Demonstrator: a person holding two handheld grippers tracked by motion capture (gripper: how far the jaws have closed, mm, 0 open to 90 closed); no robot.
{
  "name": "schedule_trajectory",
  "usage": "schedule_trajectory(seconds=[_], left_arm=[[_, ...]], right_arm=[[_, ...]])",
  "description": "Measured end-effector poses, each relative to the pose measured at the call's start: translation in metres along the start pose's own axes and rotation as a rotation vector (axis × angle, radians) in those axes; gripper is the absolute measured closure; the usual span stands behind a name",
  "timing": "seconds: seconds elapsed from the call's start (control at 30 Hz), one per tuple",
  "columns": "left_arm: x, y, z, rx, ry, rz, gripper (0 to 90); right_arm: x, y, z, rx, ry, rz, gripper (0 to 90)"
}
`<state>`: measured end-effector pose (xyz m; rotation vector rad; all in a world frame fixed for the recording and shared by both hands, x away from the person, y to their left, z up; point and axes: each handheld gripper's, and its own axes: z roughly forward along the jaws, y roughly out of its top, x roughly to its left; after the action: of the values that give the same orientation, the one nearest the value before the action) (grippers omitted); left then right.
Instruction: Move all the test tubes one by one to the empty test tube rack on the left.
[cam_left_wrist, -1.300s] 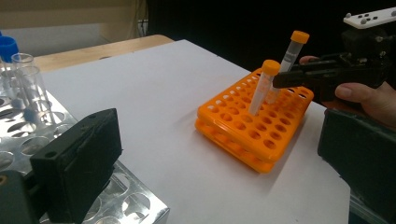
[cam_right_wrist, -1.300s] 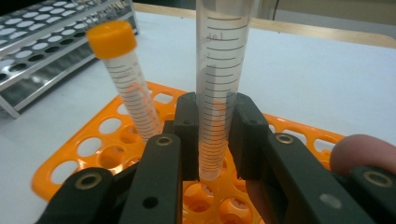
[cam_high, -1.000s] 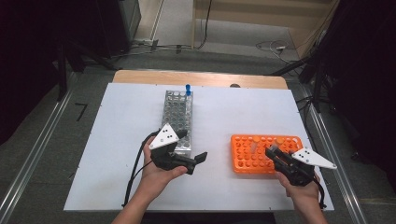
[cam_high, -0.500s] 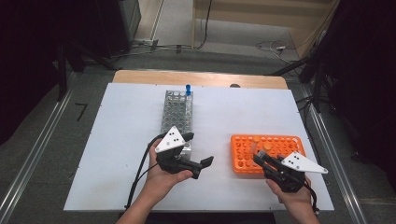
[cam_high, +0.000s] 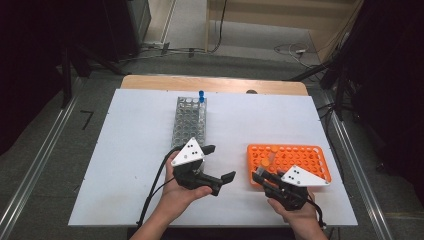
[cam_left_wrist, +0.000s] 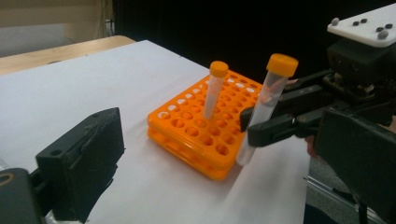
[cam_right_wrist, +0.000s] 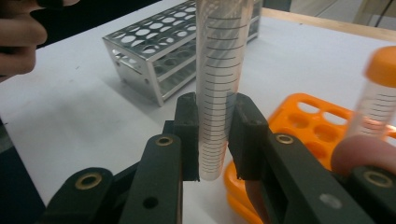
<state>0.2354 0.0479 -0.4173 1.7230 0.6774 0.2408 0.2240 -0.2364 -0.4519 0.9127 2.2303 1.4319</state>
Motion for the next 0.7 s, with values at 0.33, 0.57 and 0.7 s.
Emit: schedule_trajectory(seconds=[0.33,0.57,0.7], left_arm=[[-0.02,0.0,0.01,0.009,-0.076,0.048,23.5],[-0.026,-0.005,0.023,0.048,-0.074,0.068,43.4],[-0.029,-0.006,0.027,0.066,-0.09,0.092,54.1]], right_arm=[[0.023,0.001,0.017,0.032,0.059,-0.048,72.3],[0.03,0.0,0.02,0.036,0.097,-0.077,72.3],[0.032,0.0,0.019,0.033,0.116,-0.089,72.3]])
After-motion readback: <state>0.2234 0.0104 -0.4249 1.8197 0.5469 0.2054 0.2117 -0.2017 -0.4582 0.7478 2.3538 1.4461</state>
